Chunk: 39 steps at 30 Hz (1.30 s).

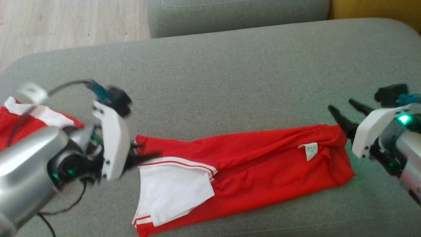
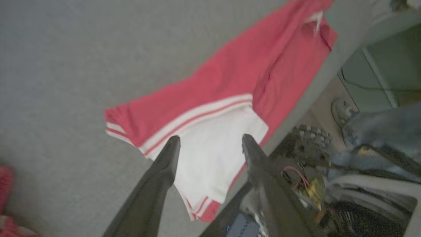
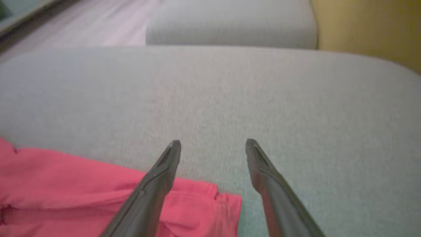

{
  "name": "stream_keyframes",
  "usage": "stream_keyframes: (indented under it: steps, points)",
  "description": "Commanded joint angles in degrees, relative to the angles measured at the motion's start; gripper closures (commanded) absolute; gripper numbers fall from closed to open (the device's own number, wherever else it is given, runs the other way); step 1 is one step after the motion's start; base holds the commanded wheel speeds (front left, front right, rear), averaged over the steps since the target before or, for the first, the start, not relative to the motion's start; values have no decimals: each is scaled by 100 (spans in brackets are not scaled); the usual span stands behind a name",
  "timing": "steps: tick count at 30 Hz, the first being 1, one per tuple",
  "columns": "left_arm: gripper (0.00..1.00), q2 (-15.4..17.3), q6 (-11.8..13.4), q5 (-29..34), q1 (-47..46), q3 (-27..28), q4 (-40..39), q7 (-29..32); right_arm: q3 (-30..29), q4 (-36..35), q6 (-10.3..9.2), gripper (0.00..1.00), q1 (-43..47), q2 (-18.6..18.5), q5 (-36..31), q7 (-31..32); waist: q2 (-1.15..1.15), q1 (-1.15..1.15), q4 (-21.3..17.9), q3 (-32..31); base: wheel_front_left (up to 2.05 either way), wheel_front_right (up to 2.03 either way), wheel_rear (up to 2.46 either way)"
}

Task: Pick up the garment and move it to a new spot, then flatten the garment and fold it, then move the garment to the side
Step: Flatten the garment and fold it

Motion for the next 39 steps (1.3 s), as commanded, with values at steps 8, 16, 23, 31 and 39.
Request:
stream_keyframes:
  steps: [8, 16, 23, 31, 39]
  points:
    - [0, 316, 926, 1012, 317, 1165, -135, -2896, -865, -568, -5, 0, 170, -253, 269, -1335, 0, 0, 71, -222, 0, 0, 0]
    - [0, -29, 2320, 1422, 1640, 2082, -524, -5367, -2938, -1190, -5, 0, 1134, 234, -666, -1567, 0, 0, 145, -380, 0, 0, 0]
    - [0, -1075, 2694, 2993, 3253, 3675, -967, -5446, -4830, -2205, -5, 0, 2832, 1307, -2285, -1569, 0, 0, 266, -358, 0, 0, 0]
    - [0, -2167, 2399, 4368, 4404, 4719, -995, -5448, -5459, -2648, -5, 0, 3710, 1907, -3190, -1526, 0, 0, 272, -365, 0, 0, 0]
    - [0, -2842, 1649, 4956, 4777, 5172, -695, -5448, -5651, -2613, -5, 0, 3678, 2090, -3640, -759, 0, 0, 241, -362, 0, 0, 0]
